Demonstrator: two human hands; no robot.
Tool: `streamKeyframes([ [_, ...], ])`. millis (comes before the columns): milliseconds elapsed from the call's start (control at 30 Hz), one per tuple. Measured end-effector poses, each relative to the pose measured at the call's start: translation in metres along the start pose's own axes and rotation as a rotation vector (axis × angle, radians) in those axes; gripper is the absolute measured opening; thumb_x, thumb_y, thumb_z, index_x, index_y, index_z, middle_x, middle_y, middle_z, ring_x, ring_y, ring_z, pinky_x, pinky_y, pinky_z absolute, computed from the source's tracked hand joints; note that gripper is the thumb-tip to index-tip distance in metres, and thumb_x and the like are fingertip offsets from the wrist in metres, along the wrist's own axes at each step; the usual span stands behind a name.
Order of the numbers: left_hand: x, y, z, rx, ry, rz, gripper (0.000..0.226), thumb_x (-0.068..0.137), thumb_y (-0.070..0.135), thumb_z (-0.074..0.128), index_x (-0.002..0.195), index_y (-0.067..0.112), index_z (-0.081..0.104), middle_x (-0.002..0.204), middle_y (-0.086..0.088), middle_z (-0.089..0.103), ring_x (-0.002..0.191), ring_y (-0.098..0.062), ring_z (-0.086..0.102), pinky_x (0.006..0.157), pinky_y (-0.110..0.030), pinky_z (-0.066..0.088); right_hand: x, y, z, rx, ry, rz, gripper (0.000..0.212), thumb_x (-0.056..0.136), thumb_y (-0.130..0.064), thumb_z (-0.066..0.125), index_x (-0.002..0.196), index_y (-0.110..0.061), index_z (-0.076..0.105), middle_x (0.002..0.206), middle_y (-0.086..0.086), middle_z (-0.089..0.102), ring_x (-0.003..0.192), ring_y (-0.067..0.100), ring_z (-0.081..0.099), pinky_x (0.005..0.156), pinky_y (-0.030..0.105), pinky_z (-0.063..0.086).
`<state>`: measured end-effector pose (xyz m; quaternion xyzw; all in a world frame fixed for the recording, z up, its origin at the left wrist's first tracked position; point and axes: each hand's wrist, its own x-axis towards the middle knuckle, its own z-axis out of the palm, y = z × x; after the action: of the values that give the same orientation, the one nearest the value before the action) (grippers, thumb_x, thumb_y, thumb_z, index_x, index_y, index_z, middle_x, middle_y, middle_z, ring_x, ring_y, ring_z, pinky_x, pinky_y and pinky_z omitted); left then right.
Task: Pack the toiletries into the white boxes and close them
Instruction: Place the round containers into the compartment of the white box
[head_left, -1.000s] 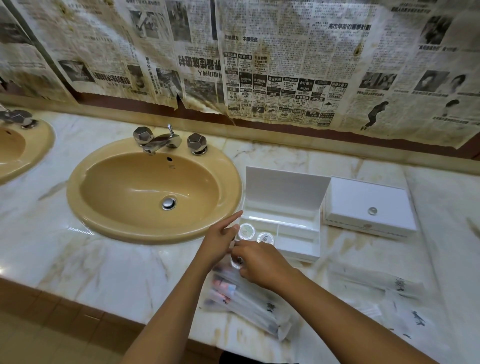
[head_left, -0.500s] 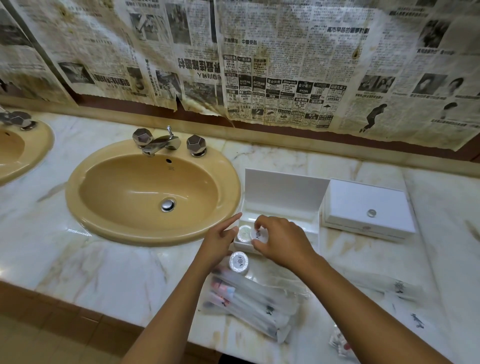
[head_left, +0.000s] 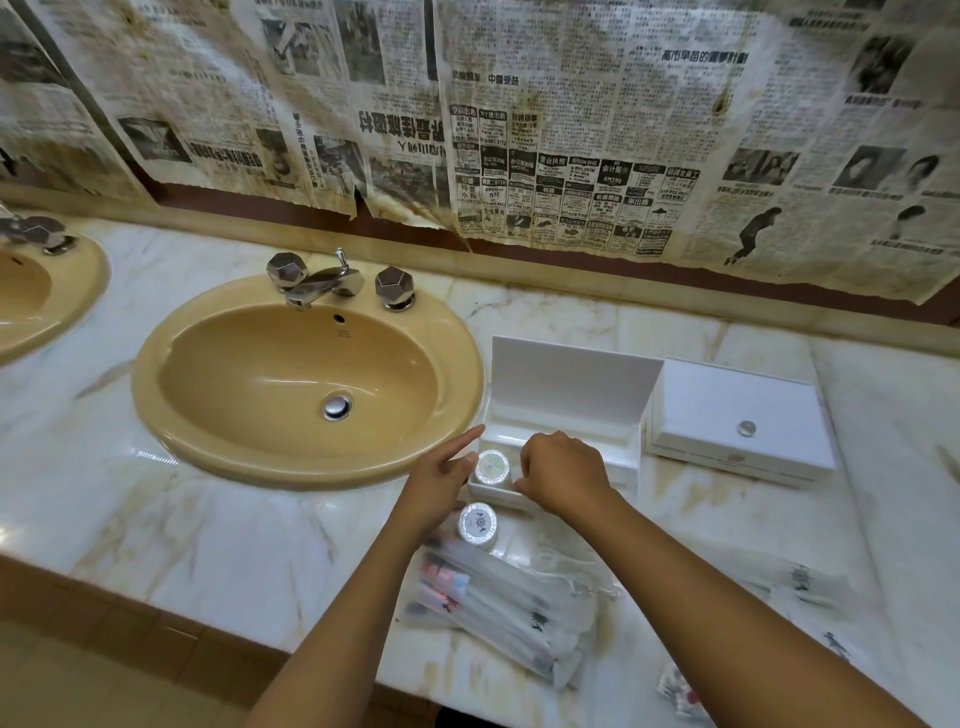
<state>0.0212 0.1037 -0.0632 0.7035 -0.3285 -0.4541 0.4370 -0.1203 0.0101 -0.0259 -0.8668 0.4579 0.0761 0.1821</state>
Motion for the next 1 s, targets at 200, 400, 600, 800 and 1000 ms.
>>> streamKeyframes([
  [200, -0.001, 0.001, 0.0, 0.001, 0.003, -0.008, 0.036, 0.098, 0.025, 0.051, 0.125, 0.047, 0.058, 0.055, 0.015, 0.04, 0.063, -0.007, 0.042, 0.074, -0.032, 0.057, 0.003, -0.001, 0.004, -0.06, 0.002, 0.001, 0.022, 0.085, -0.033, 0.068, 0.099, -0.016, 0.066, 0.1, 0.006, 0.066, 0.093, 0.027, 0.063, 0.074, 0.03, 0.045],
  [400, 0.001, 0.0, 0.0, -0.005, 0.005, -0.005, 0.036, 0.098, 0.025, 0.051, 0.126, 0.047, 0.058, 0.056, 0.013, 0.037, 0.063, -0.007, 0.041, 0.073, -0.031, 0.057, -0.002, 0.0, 0.003, -0.126, 0.027, -0.024, 0.012, 0.087, -0.016, 0.06, 0.097, -0.016, 0.066, 0.092, 0.004, 0.066, 0.082, 0.024, 0.061, 0.065, 0.027, 0.041],
  [600, 0.002, -0.003, -0.001, -0.001, 0.001, 0.006, 0.035, 0.098, 0.027, 0.052, 0.124, 0.05, 0.058, 0.062, 0.006, 0.031, 0.062, -0.008, 0.038, 0.073, -0.031, 0.057, -0.006, 0.004, 0.004, -0.104, -0.034, -0.062, 0.023, 0.086, -0.006, 0.048, 0.097, -0.014, 0.066, 0.094, 0.006, 0.066, 0.082, 0.028, 0.062, 0.064, 0.029, 0.042],
  [800, 0.003, -0.003, -0.001, 0.0, -0.009, 0.021, 0.036, 0.098, 0.026, 0.051, 0.124, 0.051, 0.058, 0.074, -0.007, 0.03, 0.066, -0.01, 0.038, 0.075, -0.035, 0.059, -0.017, 0.002, -0.003, 0.016, 0.085, -0.098, 0.022, 0.09, -0.017, 0.048, 0.104, -0.019, 0.065, 0.1, 0.004, 0.068, 0.088, 0.028, 0.062, 0.072, 0.032, 0.047],
  [1000, 0.004, -0.004, -0.001, -0.03, -0.023, 0.02, 0.036, 0.098, 0.024, 0.051, 0.121, 0.051, 0.06, 0.073, -0.006, 0.044, 0.072, -0.013, 0.048, 0.077, -0.039, 0.06, -0.045, -0.023, -0.007, 0.182, 0.087, -0.347, 0.023, 0.088, -0.023, 0.051, 0.105, -0.027, 0.066, 0.103, -0.002, 0.069, 0.093, 0.025, 0.063, 0.075, 0.033, 0.047],
])
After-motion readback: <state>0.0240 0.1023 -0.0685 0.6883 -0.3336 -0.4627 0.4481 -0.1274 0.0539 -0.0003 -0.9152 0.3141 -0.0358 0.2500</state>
